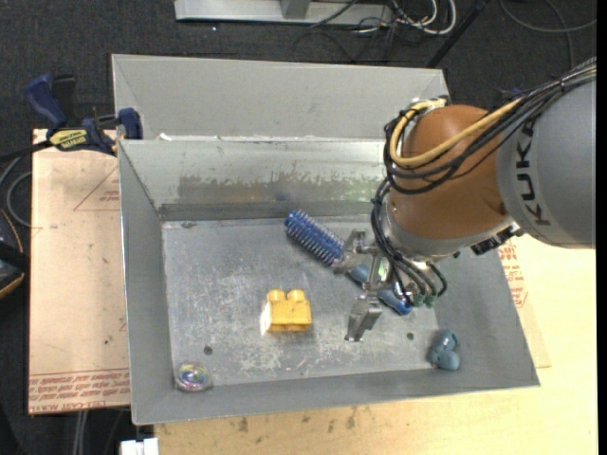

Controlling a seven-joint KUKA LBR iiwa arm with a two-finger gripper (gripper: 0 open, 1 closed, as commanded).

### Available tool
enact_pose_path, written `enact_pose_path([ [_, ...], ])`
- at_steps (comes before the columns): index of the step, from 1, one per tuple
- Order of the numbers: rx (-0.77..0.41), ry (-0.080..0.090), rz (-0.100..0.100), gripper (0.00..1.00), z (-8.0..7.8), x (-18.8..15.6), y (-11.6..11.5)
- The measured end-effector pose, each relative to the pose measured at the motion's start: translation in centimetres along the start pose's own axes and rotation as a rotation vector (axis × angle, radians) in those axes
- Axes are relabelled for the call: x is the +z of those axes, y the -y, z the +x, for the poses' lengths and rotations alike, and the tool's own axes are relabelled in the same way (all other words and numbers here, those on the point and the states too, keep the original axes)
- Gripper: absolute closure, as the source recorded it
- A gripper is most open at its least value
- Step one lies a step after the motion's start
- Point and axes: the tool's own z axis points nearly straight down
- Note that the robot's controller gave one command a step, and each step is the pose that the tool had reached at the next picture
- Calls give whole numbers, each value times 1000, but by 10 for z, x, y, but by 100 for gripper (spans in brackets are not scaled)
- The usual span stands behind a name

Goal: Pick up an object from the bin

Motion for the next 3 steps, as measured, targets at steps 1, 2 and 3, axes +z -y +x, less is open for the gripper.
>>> enact_pose_path([
  [1,-160,5,-2,0,-30,117,-75],
  [2,-156,9,0,100,-31,114,-73],
  [3,-145,17,-1,100,-15,-3,-78],
])
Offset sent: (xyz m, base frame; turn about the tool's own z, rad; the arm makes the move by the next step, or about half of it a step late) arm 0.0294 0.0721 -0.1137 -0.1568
